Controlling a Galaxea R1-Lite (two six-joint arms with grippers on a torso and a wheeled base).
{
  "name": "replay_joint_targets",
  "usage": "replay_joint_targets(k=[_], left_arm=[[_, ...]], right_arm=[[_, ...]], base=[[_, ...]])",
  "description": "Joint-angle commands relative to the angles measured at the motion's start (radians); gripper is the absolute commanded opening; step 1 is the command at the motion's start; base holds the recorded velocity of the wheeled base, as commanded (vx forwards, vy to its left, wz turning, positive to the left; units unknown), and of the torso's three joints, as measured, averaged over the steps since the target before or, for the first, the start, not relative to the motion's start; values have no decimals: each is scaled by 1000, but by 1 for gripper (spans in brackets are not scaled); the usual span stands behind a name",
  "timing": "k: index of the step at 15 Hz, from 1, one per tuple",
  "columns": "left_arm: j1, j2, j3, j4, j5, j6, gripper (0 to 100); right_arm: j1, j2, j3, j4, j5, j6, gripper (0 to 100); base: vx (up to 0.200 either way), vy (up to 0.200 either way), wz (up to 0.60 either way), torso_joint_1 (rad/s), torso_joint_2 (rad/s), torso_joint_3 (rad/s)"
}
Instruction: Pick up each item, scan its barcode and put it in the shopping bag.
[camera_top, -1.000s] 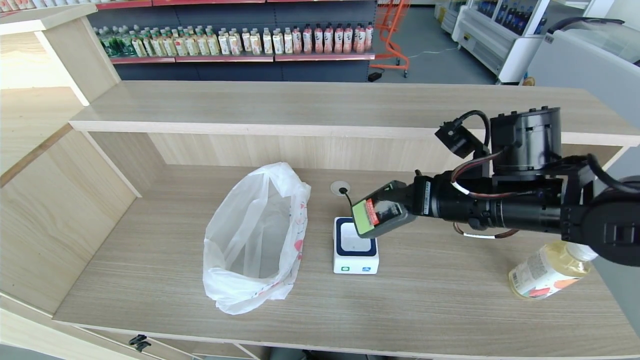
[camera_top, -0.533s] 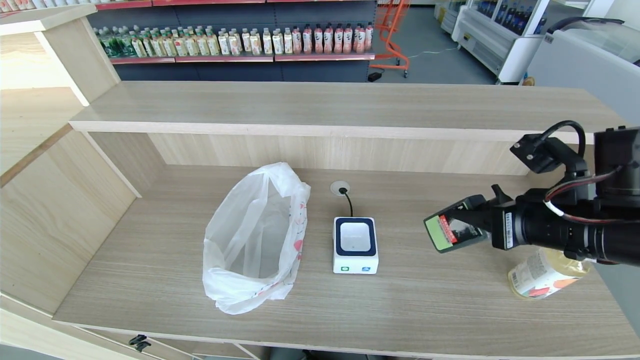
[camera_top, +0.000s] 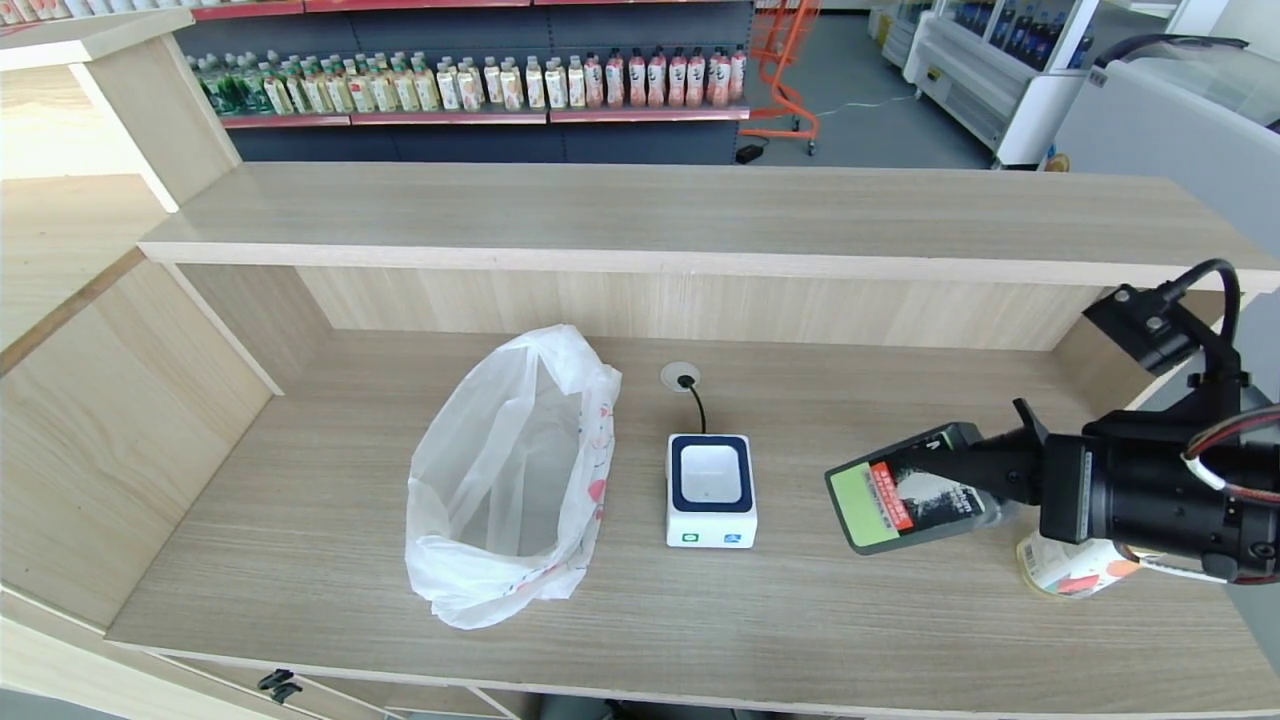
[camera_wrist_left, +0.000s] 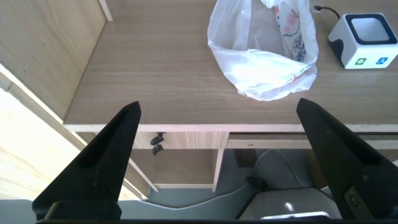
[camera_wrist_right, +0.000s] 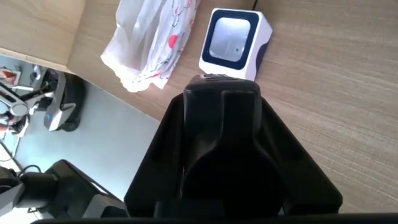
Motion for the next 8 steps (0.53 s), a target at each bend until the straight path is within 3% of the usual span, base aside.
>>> replay_joint_targets(k=[1,2,8], left_arm=[[0,0,0,0,1,0,100],[0,2,0,0,-1,0,100],[0,2,0,0,1,0,100]], right_arm=[[5,-7,-1,-1,2,2,0],[9,-2,-4,-1,2,2,0],[62,69,-85,-1,2,9,0]], base=[[0,0,0,0,0,0],[0,0,0,0,0,0],[0,200,0,4,1,3]])
